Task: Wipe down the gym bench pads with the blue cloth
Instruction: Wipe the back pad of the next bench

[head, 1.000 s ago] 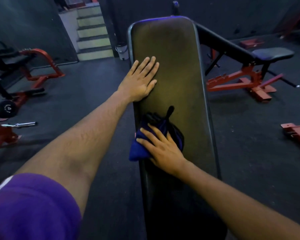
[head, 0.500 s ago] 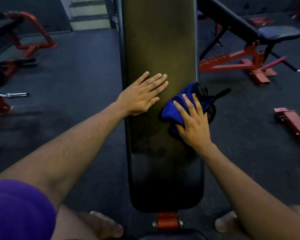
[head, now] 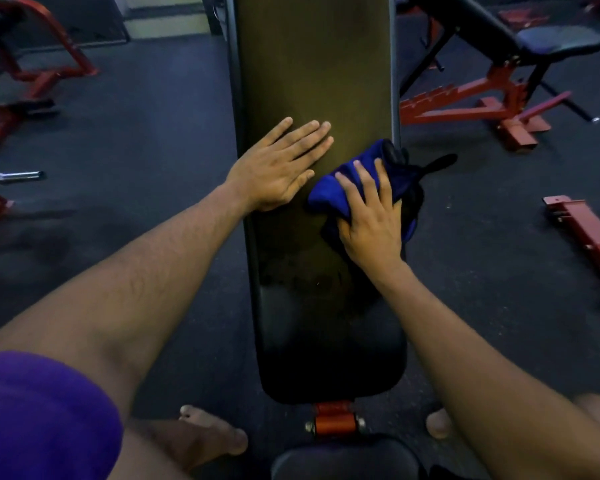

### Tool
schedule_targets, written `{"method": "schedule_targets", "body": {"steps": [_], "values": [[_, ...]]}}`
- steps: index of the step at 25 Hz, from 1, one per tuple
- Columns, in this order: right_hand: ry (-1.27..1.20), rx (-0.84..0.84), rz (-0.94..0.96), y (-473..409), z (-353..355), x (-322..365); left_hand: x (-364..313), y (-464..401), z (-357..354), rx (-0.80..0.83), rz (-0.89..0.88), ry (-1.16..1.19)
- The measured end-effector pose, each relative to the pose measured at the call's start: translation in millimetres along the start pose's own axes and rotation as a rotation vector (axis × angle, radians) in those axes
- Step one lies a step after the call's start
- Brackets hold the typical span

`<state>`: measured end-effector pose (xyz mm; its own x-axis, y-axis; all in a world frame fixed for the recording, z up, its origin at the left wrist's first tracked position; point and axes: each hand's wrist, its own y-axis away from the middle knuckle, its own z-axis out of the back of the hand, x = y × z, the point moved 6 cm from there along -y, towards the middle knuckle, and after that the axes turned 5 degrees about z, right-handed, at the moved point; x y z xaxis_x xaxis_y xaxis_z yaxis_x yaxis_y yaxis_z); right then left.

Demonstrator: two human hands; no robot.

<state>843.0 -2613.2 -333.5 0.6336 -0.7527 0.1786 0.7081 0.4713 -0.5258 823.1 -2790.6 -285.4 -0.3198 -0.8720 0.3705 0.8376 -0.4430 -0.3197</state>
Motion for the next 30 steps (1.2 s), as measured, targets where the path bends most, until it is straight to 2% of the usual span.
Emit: {"method": "schedule_targets", "body": {"steps": [2, 4, 8, 14, 17, 21, 24, 26, 28, 30], "values": [[0.009, -0.040, -0.026, 6, -2, -2, 0, 1, -1, 0.005, 0.006, -0.015], [-0.006, -0.059, -0.012, 56, -9, 1, -2, -1, -2, -0.002, 0.011, -0.028], [-0.022, 0.006, -0.032, 149, -24, 10, 1, -2, -10, -0.027, 0.023, -0.039], [-0.022, 0.013, -0.030, 45, -15, 9, 1, 0, -10, -0.038, 0.016, -0.062], [-0.045, -0.016, -0.026, 67, -11, 11, -3, 0, -2, -0.028, 0.032, -0.050], [-0.090, 0.016, 0.157, 149, -10, 19, -5, 5, -1, -0.022, 0.087, -0.038], [-0.133, -0.016, 0.314, 129, -3, 26, -6, 7, -4, -0.031, 0.080, -0.039], [-0.041, 0.007, 0.420, 105, -5, 55, -5, 6, -3, -0.045, 0.093, -0.022], [0.055, 0.039, 0.384, 79, -19, 78, -4, 5, -2, -0.052, 0.106, 0.007], [0.053, 0.078, 0.202, 57, -35, 86, -4, 7, -5, -0.064, 0.099, 0.020]]}}
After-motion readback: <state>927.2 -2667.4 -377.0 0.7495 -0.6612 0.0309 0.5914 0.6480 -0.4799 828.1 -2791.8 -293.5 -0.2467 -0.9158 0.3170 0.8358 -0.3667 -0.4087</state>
